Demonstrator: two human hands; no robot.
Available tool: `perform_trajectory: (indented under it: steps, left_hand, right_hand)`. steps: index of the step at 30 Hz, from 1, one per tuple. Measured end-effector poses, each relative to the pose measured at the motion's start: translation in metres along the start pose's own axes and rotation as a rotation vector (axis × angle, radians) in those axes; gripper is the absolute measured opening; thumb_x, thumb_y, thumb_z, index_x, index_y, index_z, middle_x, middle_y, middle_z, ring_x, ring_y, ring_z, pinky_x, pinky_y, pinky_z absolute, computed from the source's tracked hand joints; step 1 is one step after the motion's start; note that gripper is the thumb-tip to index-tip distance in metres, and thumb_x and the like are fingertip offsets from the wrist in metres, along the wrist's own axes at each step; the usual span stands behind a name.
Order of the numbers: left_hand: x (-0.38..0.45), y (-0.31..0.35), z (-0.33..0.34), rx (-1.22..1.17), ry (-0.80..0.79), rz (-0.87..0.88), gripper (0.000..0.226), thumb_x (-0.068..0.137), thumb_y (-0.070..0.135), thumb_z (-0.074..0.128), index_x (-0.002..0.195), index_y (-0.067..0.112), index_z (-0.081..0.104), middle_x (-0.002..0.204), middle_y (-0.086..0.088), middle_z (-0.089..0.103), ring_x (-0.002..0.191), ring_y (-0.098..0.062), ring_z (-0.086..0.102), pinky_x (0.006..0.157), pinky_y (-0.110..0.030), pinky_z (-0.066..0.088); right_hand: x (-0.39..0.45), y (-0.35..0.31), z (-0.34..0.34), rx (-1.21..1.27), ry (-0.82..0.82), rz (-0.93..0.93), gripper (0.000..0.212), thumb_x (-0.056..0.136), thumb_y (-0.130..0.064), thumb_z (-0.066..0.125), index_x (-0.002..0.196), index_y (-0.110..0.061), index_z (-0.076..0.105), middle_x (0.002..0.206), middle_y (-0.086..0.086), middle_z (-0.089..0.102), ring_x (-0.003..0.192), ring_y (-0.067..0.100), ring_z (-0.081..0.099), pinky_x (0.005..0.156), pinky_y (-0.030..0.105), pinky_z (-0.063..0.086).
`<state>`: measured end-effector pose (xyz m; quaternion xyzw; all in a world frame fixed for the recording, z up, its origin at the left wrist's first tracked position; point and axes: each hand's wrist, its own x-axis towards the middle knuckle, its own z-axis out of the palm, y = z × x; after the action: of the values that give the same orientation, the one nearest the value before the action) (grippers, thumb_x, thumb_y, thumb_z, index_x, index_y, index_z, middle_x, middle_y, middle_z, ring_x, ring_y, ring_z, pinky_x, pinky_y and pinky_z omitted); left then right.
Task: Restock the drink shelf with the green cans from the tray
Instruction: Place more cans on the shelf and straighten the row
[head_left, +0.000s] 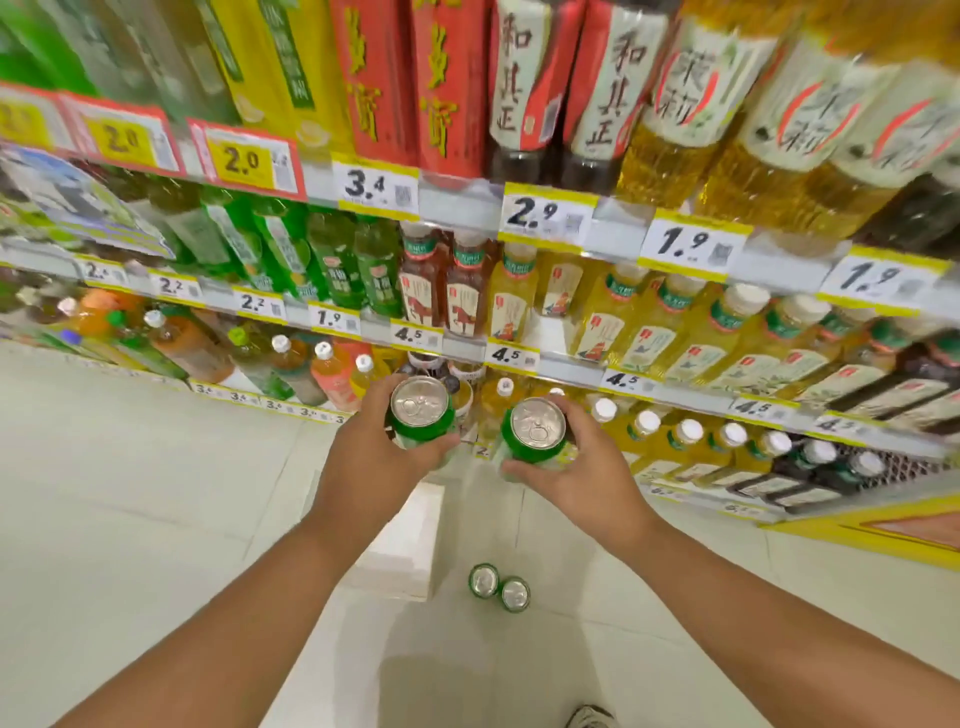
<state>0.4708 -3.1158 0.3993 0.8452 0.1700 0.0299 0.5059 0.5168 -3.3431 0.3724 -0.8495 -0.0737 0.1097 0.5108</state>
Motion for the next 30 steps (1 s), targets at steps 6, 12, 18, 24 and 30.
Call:
perform_trajectory:
  steps: [6, 12, 18, 24, 30]
  left_hand:
    - [0.005, 0.136, -0.089, 0.009, 0.010, 0.031, 0.062, 0.066, 0.041, 0.090, 0.114, 0.046, 0.051, 0.095, 0.036, 0.063, 0.093, 0.022, 0.054, 0.071, -0.006, 0.042]
    - [0.009, 0.261, -0.171, 0.038, 0.077, 0.052, 0.062, 0.065, 0.045, 0.089, 0.117, 0.045, 0.056, 0.096, 0.027, 0.068, 0.090, 0.007, 0.063, 0.076, -0.018, 0.050]
    - [0.006, 0.370, -0.231, 0.070, 0.140, 0.080, 0.064, 0.063, 0.051, 0.088, 0.115, 0.049, 0.051, 0.096, 0.029, 0.062, 0.088, 0.010, 0.057, 0.068, -0.010, 0.042]
    - [0.007, 0.434, -0.277, 0.045, 0.171, 0.153, 0.058, 0.058, 0.056, 0.087, 0.107, 0.052, 0.057, 0.097, 0.028, 0.067, 0.089, 0.011, 0.063, 0.069, -0.009, 0.047]
    - [0.020, 0.492, -0.329, 0.044, 0.139, 0.228, 0.060, 0.051, 0.058, 0.087, 0.105, 0.047, 0.063, 0.098, 0.022, 0.071, 0.086, 0.003, 0.067, 0.071, -0.029, 0.059]
  right_hand:
    - [0.013, -0.153, -0.063, -0.025, -0.022, -0.100, 0.069, 0.065, -0.032, 0.094, 0.123, -0.039, 0.056, 0.119, -0.018, 0.065, 0.111, -0.006, 0.058, 0.094, 0.010, 0.043]
    - [0.025, -0.293, -0.126, -0.020, 0.005, -0.179, 0.067, 0.066, -0.016, 0.094, 0.115, -0.041, 0.055, 0.111, -0.023, 0.062, 0.101, -0.023, 0.053, 0.086, -0.002, 0.035]
    - [0.027, -0.404, -0.189, -0.017, -0.094, -0.240, 0.063, 0.068, -0.030, 0.093, 0.116, -0.048, 0.057, 0.106, -0.036, 0.063, 0.103, -0.024, 0.053, 0.081, -0.001, 0.038]
    - [0.030, -0.484, -0.228, -0.017, -0.109, -0.349, 0.070, 0.064, -0.046, 0.092, 0.125, -0.045, 0.057, 0.117, -0.029, 0.064, 0.109, -0.013, 0.058, 0.091, 0.015, 0.049]
    - [0.037, -0.562, -0.255, -0.014, -0.103, -0.413, 0.077, 0.063, -0.053, 0.089, 0.130, -0.040, 0.054, 0.118, -0.021, 0.068, 0.108, -0.001, 0.064, 0.094, 0.031, 0.055]
